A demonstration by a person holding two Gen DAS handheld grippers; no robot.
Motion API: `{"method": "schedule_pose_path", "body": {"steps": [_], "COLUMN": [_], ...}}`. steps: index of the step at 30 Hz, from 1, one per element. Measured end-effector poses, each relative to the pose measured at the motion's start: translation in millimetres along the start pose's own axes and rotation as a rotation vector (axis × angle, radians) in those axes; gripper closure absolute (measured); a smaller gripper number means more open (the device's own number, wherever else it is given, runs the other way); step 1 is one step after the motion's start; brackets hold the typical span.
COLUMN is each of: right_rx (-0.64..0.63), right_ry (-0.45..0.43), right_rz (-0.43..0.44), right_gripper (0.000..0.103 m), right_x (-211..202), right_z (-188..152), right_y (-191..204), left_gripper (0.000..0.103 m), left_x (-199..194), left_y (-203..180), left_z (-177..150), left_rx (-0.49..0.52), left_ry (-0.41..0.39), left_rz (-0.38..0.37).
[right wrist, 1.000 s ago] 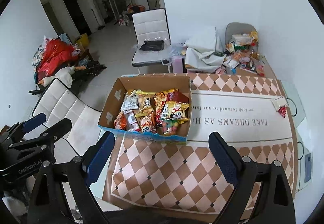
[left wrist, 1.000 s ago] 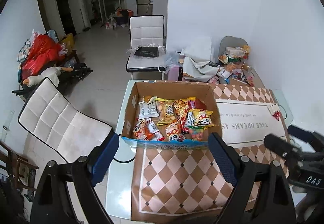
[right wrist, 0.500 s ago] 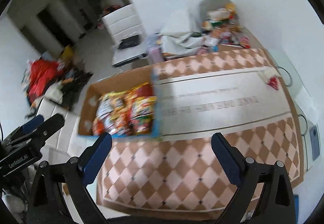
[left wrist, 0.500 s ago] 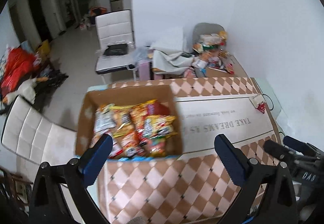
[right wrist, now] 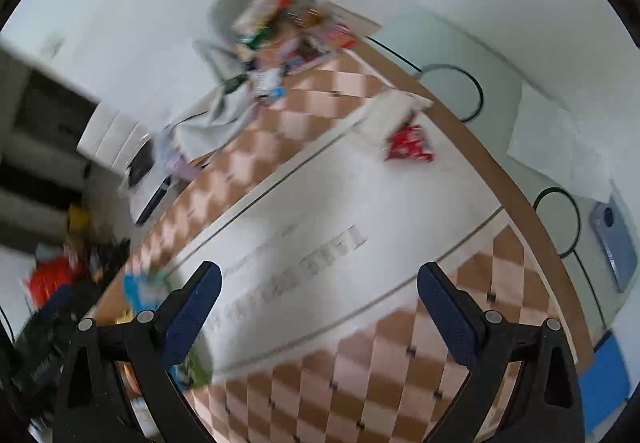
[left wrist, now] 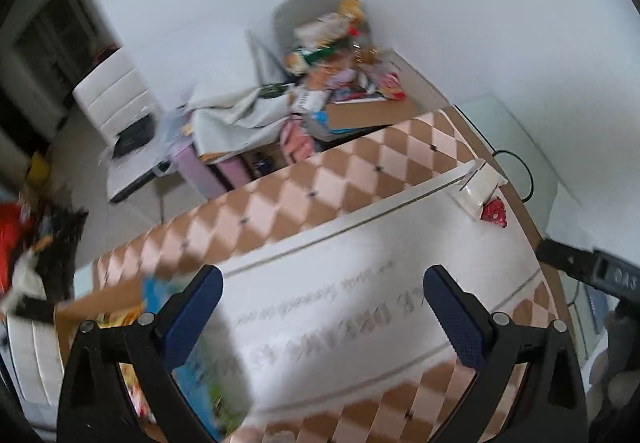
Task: Organize snacks
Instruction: 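Swing both grippers across the table toward the white packet and red bag, then grasp the white packet with the left gripper while the right grasps the red bag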
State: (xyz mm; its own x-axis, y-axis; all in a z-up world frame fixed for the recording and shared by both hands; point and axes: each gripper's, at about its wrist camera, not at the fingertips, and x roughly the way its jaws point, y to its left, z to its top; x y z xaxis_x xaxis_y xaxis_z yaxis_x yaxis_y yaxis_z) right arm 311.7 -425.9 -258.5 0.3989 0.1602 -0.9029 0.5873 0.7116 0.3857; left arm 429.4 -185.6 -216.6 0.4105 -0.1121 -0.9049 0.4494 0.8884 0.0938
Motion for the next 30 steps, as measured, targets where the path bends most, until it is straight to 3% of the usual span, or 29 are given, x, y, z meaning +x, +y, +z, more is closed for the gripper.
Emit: {"method": "schedule_pose_path", "body": {"steps": [5, 10, 14, 16, 17, 18, 21, 28, 30], "right_rx": [0.104, 0.155, 0.166, 0.139, 0.126, 0.125, 0.104, 0.075, 0.098], "right_ry": [0.069, 0.109, 0.156, 0.139, 0.145, 0.153, 0.146, 0.16, 0.173], "right_rz": [-0.008, -0.029, -0.037, -0.055, -0.057, -0.047, -0.054, -0.128, -0.109], "right_gripper": [0.003, 0.011, 0.039, 0.041, 0.054, 0.06, 0.071, 0.074, 0.074], "right_x": [75, 132, 167, 169, 171, 172, 168, 151, 151], "right_z": [66, 99, 113, 116, 117, 118, 119, 127, 128], "right_y": [-51, -81, -91, -88, -88, -88, -88, -110, -121], "left_gripper": [0.0, 0.0, 0.0, 0.0, 0.0, 0.0, 0.0, 0.0, 0.0], "left_x": [67, 111, 133, 141, 145, 150, 161, 195, 206], "left_y": [-50, -82, -105, -115, -119, -126, -141, -189, -204], "left_z": [38, 56, 69, 75, 77, 80, 88, 106, 106], "left_rx": [0.077, 0.14, 0.198, 0.219, 0.23, 0.246, 0.284, 0.406, 0.446], "left_ry": [0.087, 0.127, 0.135, 0.141, 0.145, 0.149, 0.17, 0.241, 0.27], "left_rz": [-0.013, 0.003, 0.016, 0.009, 0.008, 0.005, -0.016, -0.088, -0.1]}}
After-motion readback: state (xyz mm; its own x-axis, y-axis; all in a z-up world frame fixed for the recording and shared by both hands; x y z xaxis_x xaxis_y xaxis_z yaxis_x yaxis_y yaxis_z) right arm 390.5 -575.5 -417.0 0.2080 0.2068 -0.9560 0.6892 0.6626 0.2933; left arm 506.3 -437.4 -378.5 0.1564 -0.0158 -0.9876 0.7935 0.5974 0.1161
